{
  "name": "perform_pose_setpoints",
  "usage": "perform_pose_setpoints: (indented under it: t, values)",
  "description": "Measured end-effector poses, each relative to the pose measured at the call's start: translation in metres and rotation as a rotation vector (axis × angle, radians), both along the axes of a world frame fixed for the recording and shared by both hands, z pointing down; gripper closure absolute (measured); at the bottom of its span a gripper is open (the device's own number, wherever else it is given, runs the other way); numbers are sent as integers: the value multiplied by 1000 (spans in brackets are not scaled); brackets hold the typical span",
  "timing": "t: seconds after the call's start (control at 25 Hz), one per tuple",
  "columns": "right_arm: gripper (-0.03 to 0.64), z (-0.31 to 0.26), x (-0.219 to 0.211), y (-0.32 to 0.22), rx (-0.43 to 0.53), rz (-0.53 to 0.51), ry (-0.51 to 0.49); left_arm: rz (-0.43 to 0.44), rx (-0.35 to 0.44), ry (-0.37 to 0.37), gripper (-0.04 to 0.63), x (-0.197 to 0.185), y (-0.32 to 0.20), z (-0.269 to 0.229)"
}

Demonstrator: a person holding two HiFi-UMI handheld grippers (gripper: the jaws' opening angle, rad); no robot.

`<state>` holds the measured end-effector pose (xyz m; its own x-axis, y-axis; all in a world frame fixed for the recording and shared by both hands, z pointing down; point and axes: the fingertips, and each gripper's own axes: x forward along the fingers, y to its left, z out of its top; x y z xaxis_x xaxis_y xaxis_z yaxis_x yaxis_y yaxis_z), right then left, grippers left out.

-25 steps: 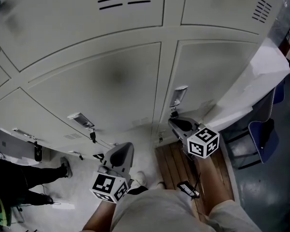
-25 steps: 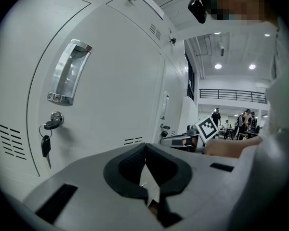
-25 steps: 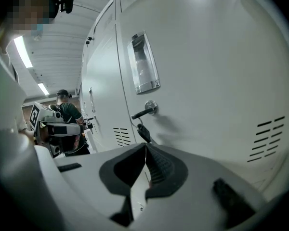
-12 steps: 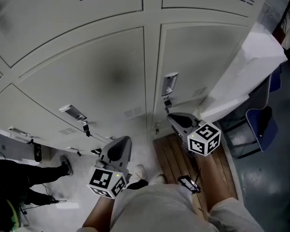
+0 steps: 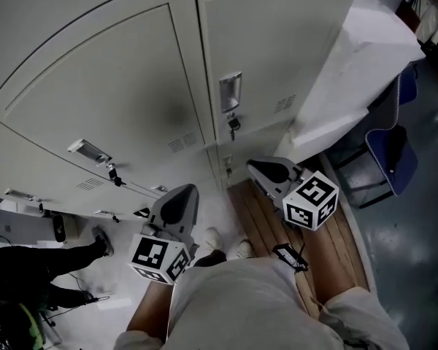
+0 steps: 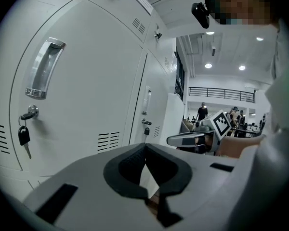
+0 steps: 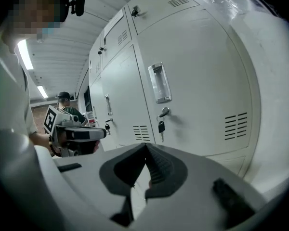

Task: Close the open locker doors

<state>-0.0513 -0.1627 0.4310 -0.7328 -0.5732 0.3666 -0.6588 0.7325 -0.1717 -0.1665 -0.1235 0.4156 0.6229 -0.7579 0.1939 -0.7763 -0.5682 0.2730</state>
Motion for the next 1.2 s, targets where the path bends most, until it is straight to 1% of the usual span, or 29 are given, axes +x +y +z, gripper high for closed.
perform_pose_setpoints:
  t: [0.2, 0.36, 0.72, 1.2]
  values:
    - [590, -8, 3, 29, 1, 18, -16, 56, 12, -33, 580, 19, 8, 0]
    - [589, -14, 7, 45, 14, 30, -12, 79, 9, -36, 580, 32, 13, 2]
    - [591, -18, 19, 59, 26, 57, -9, 84, 14, -41, 580, 44, 21, -1]
    - [590, -19, 2, 61, 28, 2, -22, 59, 4, -41, 580, 39, 27, 0]
